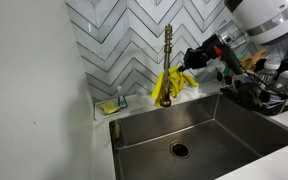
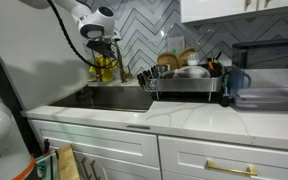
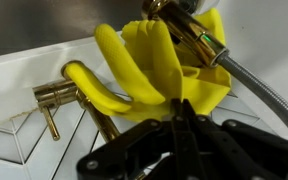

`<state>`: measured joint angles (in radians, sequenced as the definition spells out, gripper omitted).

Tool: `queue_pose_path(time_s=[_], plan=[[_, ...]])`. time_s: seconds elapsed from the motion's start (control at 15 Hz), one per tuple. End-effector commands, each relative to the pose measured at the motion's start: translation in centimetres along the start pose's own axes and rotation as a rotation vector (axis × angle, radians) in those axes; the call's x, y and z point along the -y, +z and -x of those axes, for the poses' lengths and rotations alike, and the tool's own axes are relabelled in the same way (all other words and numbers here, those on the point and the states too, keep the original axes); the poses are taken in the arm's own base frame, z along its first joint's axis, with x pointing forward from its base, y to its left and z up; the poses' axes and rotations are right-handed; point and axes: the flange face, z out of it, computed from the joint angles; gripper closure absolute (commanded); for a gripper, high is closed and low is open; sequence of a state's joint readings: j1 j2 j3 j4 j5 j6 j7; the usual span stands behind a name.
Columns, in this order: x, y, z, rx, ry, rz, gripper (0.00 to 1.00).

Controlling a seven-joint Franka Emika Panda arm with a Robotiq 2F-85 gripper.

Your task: Hang the gloves under the tap

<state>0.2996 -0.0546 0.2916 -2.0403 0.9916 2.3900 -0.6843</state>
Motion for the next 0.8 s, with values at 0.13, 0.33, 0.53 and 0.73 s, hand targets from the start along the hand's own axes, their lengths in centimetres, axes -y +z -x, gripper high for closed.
queue_pose_path(time_s=[0.13,0.33,0.53,0.73], plan=[[0.52,0.28,0.07,0.019,0.014,-0.009,0.53],[0.57,0.25,0.07,0.02,0.015,-0.011,0.3],[0.37,-0.12,0.15,0.028,0.023,-0.001,0.08],[0.19,-0.36,0.22,0.03,0.038,0.004,0.0]])
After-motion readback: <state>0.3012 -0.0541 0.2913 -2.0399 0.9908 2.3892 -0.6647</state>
